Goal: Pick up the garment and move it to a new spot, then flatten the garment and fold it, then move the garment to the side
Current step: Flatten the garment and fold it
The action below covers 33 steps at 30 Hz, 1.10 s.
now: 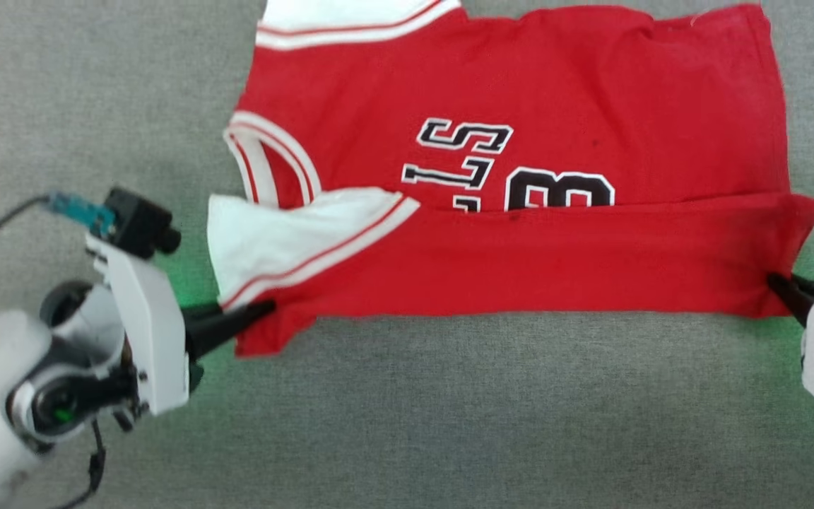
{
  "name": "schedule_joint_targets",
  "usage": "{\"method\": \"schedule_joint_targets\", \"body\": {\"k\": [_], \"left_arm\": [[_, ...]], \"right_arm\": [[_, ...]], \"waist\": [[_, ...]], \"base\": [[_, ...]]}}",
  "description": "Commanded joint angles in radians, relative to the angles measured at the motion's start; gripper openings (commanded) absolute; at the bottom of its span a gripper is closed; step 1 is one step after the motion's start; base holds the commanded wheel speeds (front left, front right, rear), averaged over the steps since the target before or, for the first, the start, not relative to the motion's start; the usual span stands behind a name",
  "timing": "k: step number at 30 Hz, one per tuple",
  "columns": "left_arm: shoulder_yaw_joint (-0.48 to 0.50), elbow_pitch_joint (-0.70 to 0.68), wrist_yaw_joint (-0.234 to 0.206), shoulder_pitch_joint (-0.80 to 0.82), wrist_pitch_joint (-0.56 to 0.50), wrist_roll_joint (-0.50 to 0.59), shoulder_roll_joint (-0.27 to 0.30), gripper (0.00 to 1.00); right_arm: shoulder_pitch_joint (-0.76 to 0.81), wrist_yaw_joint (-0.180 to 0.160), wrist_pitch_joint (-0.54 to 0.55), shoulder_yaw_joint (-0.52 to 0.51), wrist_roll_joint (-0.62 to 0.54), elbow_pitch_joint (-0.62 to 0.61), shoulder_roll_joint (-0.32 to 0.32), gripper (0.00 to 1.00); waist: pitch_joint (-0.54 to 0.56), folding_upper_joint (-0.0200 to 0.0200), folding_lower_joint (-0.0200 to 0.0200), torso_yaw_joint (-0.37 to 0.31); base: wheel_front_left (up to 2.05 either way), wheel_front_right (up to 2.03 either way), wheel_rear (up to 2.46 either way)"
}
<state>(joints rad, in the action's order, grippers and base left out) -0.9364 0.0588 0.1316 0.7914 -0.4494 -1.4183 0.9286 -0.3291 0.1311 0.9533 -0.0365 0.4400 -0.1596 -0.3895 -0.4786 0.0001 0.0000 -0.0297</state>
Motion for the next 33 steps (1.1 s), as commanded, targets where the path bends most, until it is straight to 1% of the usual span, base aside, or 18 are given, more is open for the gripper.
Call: {"method": "schedule_joint_targets", "body": {"k": [1,9,14,17,18,19,20,21,22,25,28,30,33], "left_arm": [[-0.016,-0.011,-0.003,-0.048,0.012,-0.006,0.015,0.00],[-0.024,-0.100,-0.003,-0.165,0.099,-0.010,0.087,0.00],[-0.027,-0.145,-0.017,-0.205,0.133,-0.012,0.106,0.00],[-0.017,-0.169,-0.027,-0.224,0.170,-0.013,0.105,0.00],[-0.016,-0.170,-0.029,-0.226,0.176,-0.013,0.102,0.16],[-0.012,-0.170,-0.032,-0.225,0.185,-0.011,0.099,0.45],[-0.009,-0.168,-0.034,-0.226,0.194,-0.010,0.096,0.70],[-0.008,-0.167,-0.035,-0.228,0.202,-0.007,0.092,0.94],[-0.006,-0.165,-0.035,-0.232,0.212,-0.008,0.088,1.00],[0.002,-0.161,-0.038,-0.241,0.237,-0.008,0.084,1.00],[0.018,-0.156,-0.044,-0.261,0.291,-0.015,0.073,1.00],[0.034,-0.150,-0.052,-0.274,0.346,-0.011,0.062,1.00],[0.072,-0.123,-0.067,-0.296,0.465,0.005,0.035,1.00]], "right_arm": [[0.031,-0.001,0.003,-0.013,0.016,-0.011,-0.006,0.00],[0.189,-0.001,0.016,-0.084,0.070,-0.101,-0.034,0.00],[0.257,-0.001,0.015,-0.116,0.084,-0.142,-0.042,0.00],[0.285,-0.001,-0.010,-0.138,0.084,-0.169,-0.025,0.00],[0.288,-0.001,-0.021,-0.141,0.078,-0.173,-0.023,0.24],[0.292,-0.001,-0.031,-0.141,0.075,-0.174,-0.021,0.47],[0.294,-0.001,-0.042,-0.141,0.073,-0.176,-0.020,0.98],[0.296,-0.001,-0.054,-0.142,0.072,-0.178,-0.018,1.00],[0.298,-0.001,-0.068,-0.145,0.068,-0.180,-0.017,1.00],[0.298,-0.001,-0.092,-0.149,0.066,-0.184,-0.015,1.00],[0.294,-0.001,-0.141,-0.157,0.059,-0.196,-0.014,1.00],[0.285,-0.001,-0.193,-0.149,0.048,-0.209,-0.021,1.00],[0.257,-0.001,-0.287,-0.116,0.028,-0.209,-0.018,1.00]], "waist": [[0.024,-0.0001,0.0000,0.008],[0.055,-0.0001,0.0000,0.035],[0.059,-0.0001,0.0000,0.042],[0.061,-0.0001,0.0000,0.044],[0.062,-0.0001,0.0000,0.044],[0.064,-0.0001,0.0000,0.045],[0.066,-0.0001,0.0000,0.046],[0.070,-0.0001,0.0000,0.046],[0.073,-0.0001,0.0000,0.047],[0.082,-0.0001,0.0000,0.050],[0.097,-0.0001,0.0000,0.057],[0.107,-0.0001,0.0000,0.065],[0.117,-0.0001,0.0000,0.075]], "base": [[0.00,0.00,0.00],[0.00,0.00,0.00],[0.00,0.00,0.00],[0.00,0.00,0.00],[0.00,0.00,0.00],[0.00,0.00,0.00],[0.00,0.00,0.00],[0.00,0.00,0.00],[0.00,0.00,0.00],[0.00,0.00,0.00],[0.00,0.00,0.00],[0.00,0.00,0.00],[0.00,0.00,0.00]]}}
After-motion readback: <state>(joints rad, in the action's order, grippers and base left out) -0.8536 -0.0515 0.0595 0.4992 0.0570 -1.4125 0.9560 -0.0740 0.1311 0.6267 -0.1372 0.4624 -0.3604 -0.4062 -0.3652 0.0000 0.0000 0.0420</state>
